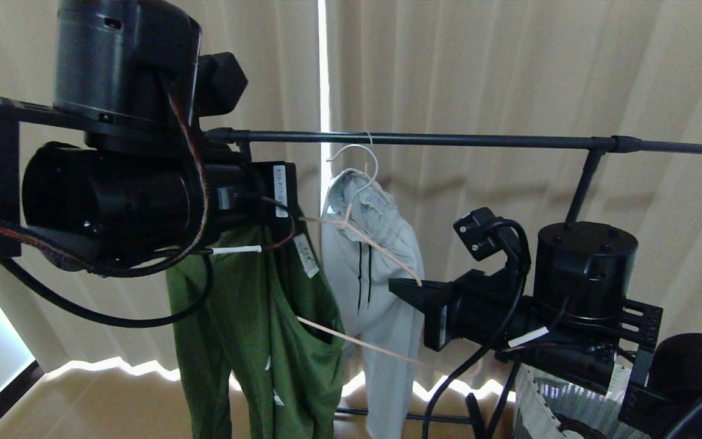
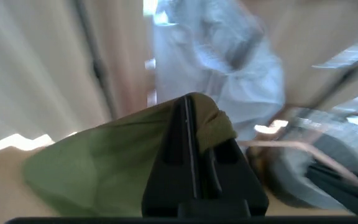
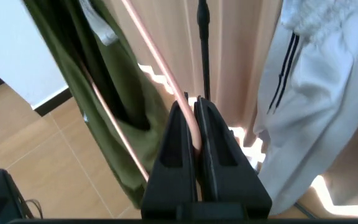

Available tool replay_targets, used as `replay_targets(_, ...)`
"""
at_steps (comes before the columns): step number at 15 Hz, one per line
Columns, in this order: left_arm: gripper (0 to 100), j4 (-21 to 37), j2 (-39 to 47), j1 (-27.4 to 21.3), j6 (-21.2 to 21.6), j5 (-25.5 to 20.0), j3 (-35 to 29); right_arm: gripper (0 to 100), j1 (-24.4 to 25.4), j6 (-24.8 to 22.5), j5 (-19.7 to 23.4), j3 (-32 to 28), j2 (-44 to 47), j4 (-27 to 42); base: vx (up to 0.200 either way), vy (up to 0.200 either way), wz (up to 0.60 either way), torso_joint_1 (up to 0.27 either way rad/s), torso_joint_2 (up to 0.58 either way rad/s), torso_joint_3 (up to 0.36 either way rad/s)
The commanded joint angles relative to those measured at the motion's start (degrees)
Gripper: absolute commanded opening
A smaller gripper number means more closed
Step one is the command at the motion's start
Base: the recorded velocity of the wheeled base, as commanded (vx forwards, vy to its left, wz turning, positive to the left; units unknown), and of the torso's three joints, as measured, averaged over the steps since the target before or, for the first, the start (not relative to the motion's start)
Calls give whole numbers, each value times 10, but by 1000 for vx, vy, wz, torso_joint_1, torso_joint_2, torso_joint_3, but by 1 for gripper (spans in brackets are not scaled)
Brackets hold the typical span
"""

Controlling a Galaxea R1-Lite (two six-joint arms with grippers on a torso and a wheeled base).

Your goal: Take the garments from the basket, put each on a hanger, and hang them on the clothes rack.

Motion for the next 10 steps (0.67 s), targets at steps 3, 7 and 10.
replay_targets(3, 0, -4, -34, -15, 46, -96, 34, 0, 2, 0, 0, -5, 0, 0, 0, 0, 0, 0, 0, 0)
replay_targets(7, 0, -5, -34, -16, 72, -119, 54, 0, 2, 0, 0, -9, -2, 0, 0, 0, 0, 0, 0, 0)
replay_targets(10, 0, -10, -28, -27, 74, -119, 63, 0, 11, 0, 1, -11, -2, -1, 0, 0, 0, 0, 0, 0)
